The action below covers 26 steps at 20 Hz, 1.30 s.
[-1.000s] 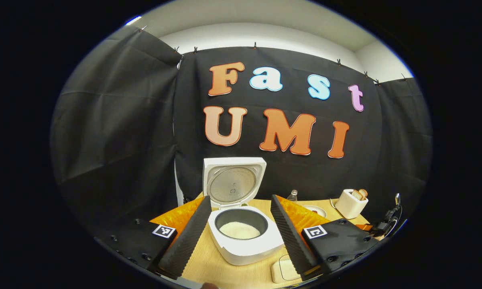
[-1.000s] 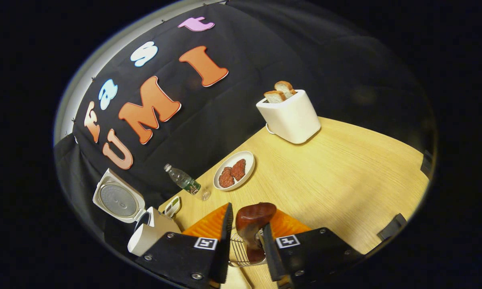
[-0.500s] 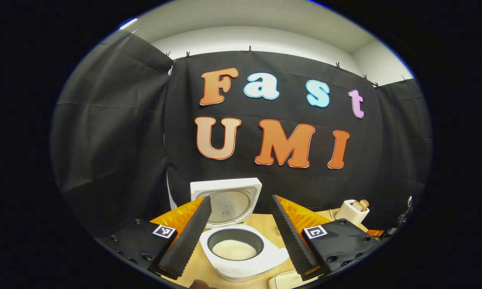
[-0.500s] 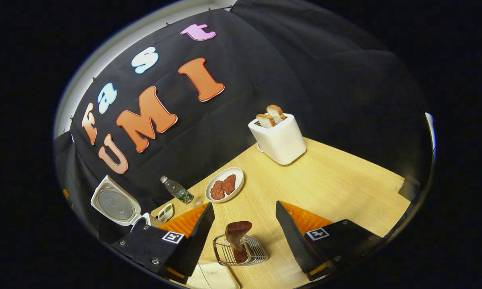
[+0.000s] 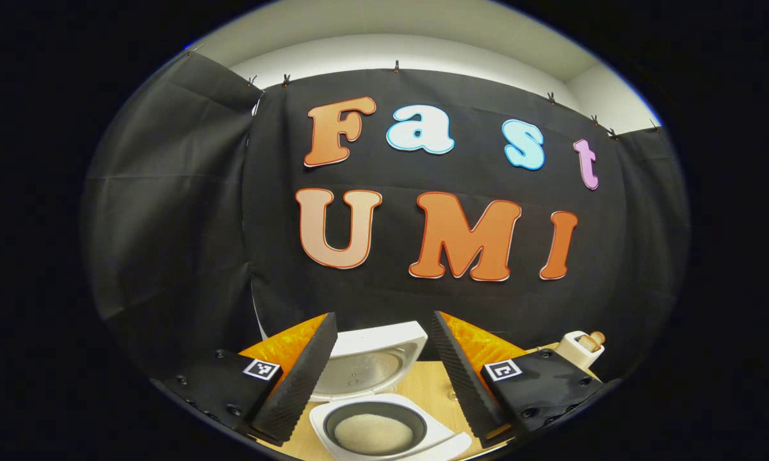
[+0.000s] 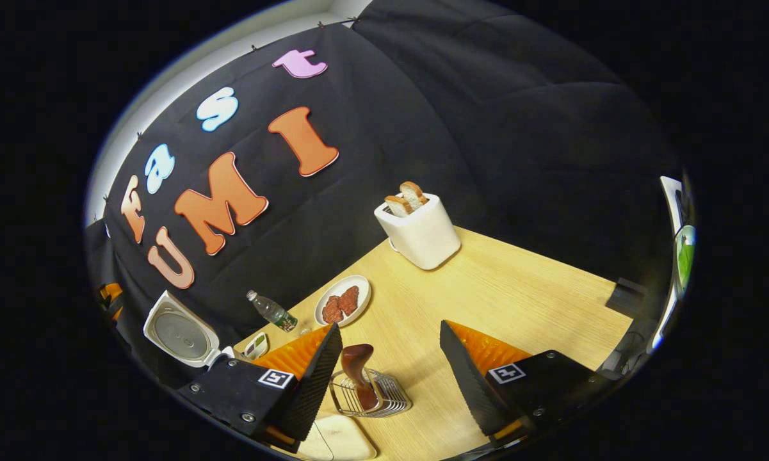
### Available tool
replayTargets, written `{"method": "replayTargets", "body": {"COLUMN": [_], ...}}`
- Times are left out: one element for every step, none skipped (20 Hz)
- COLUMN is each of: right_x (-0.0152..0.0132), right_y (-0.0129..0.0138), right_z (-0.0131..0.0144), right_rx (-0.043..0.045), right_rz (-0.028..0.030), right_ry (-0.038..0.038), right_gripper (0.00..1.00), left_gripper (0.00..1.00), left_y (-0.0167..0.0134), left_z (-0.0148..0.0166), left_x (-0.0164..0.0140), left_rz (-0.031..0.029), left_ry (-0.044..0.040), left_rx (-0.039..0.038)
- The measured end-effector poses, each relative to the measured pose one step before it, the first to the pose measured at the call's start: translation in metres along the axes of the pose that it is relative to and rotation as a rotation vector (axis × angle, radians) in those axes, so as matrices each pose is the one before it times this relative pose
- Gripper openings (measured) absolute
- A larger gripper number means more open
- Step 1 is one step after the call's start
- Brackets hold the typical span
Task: Close the left gripper, press the button to open the rice cooker; take a wooden spoon from the chopstick holder with the right hand, scoop a spoonful of rice and pour it into the rice cooker, then put the wooden spoon back into the chopstick holder.
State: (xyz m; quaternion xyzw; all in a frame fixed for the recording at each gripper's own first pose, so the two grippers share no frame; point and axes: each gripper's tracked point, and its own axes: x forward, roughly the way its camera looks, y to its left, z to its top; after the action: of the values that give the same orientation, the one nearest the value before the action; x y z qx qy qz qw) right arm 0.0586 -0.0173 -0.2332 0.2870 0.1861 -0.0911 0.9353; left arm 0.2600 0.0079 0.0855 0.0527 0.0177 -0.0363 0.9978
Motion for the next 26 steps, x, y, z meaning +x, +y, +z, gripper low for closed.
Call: {"method": "replayTargets", "body": {"right_x": [-0.00145,-0.0014,-0.00156,-0.00225,-0.00086,-0.00113,-0.00239,-0.00247,-0.00016,-0.00024,-0.00115,-0.00077,-0.0012,-0.0009,0.00017,-0.00062,-0.00169,-0.00224,-0.00253,-0.00234,-0.00224,-0.00209,-0.0026,-0.00398,-0.00512,-0.00481], "right_y": [-0.00276,-0.00186,-0.0024,-0.00123,-0.00103,-0.00012,0.00134,0.00101,0.00023,-0.00148,-0.00164,0.00001,0.00039,0.00086,-0.00035,0.00094,0.00316,0.00292,0.00388,0.00294,0.00302,0.00274,0.00302,0.0044,0.00418,0.00351], "right_z": [0.0002,0.00026,0.00037,0.00091,0.00031,-0.0009,-0.00022,0.00068,0.00161,0.0011,-0.00018,0.00115,0.00266,0.00237,0.00114,0.00399,0.00358,0.00462,0.00571,0.00717,0.0077,0.00926,0.00813,0.00842,0.00893,0.00722], "right_rx": [0.00163,0.00262,0.00156,-0.00069,-0.00255,-0.00075,0.00518,0.00271,-0.00758,-0.01619,-0.01443,-0.00849,-0.00296,-0.00401,-0.00962,-0.01268,-0.01158,-0.01207,-0.01586,-0.02206,-0.02372,-0.02267,-0.02251,-0.02184,-0.02464,-0.01557], "right_rz": [-0.01103,-0.00972,-0.0091,-0.00871,-0.00816,-0.00296,0.00152,0.00207,-0.00441,-0.0094,-0.00833,-0.00382,-0.00544,-0.00546,-0.00967,-0.00539,-0.00033,0.00248,0.00511,0.00292,0.00372,0.00103,0.00442,0.01045,0.00869,0.00877], "right_ry": [-0.0026,-0.00372,-0.00379,-0.00404,-0.00216,0.0025,0.00737,0.0007,-0.00802,-0.00642,-0.00165,-0.00047,-0.00316,-0.00458,-0.01,-0.01188,-0.00649,-0.00422,-0.00967,-0.01221,-0.01542,-0.01488,-0.01154,-0.01264,-0.00914,-0.00498], "right_gripper": [0.95,0.95,0.95,0.95,0.95,0.95,0.95,0.95,0.95,0.95,0.95,0.95,0.95,0.95,0.95,0.95,0.95,0.95,0.95,0.95,0.95,0.95,0.95,0.95,0.95,0.95], "left_gripper": [1.0,1.0,1.0,1.0,1.0,1.0,1.0,1.0,1.0,1.0,1.0,1.0,1.0,1.0,1.0,1.0,1.0,1.0,1.0,1.0,1.0,1.0,1.0,1.0,1.0,1.0], "left_y": [0.0017,0.00101,0.0015,0.00097,0.00072,0.00117,0.00078,0.00735,0.00625,0.00544,0.0038,0.00407,0.00134,0.00082,0.00102,0.00165,0.00229,0.00241,-0.00042,-0.00117,-0.00166,-0.00139,-0.00137,-0.00301,-0.00255,-0.00136], "left_z": [-0.00305,-0.00316,-0.00415,-0.00371,-0.00266,-0.00267,-0.00457,-0.00582,-0.00326,-0.00407,-0.00462,-0.0074,-0.00609,-0.0067,-0.00377,-0.00402,0.00303,-0.00256,-0.00058,-0.00145,-0.0028,-0.00254,-0.00181,-0.00234,-0.00275,-0.00339], "left_x": [0.01499,0.01456,0.01339,0.01216,0.0126,0.01259,0.01217,0.01115,0.00903,0.00788,0.0057,0.00496,0.0027,-0.00017,0.00127,-0.00062,-0.00155,-0.00145,-0.00268,-0.00442,-0.00231,-0.00343,-0.00348,-0.0027,-0.00388,-0.00479], "left_rz": [0.00177,-0.00129,0.00078,-0.00018,-0.00136,-0.00897,-0.00525,0.0099,0.00733,0.00758,0.00572,0.00493,-0.00227,-0.00591,-0.00041,-0.00031,0.00479,-0.00139,-0.00971,-0.01069,-0.00878,-0.00717,-0.00554,-0.00469,-0.00274,-0.00176], "left_ry": [0.01546,0.01541,0.01707,0.01241,0.012,0.01358,0.02188,0.02073,0.01605,0.01457,0.01808,0.01819,0.01895,0.01855,0.01207,0.01445,-0.0156,0.00482,0.00546,0.00633,0.00769,0.00255,0.00105,0.00058,0.00097,0.00076], "left_rx": [0.00785,-0.00092,-0.00874,-0.00719,-0.00884,-0.0101,-0.00684,-0.00525,-0.00514,-0.00781,-0.00613,-0.00213,-0.0049,-0.00598,-0.00792,-0.0051,0.01279,0.00424,-0.00442,-0.00662,-0.002,0.00106,0.00191,0.00163,-0.00045,0.00097]}}
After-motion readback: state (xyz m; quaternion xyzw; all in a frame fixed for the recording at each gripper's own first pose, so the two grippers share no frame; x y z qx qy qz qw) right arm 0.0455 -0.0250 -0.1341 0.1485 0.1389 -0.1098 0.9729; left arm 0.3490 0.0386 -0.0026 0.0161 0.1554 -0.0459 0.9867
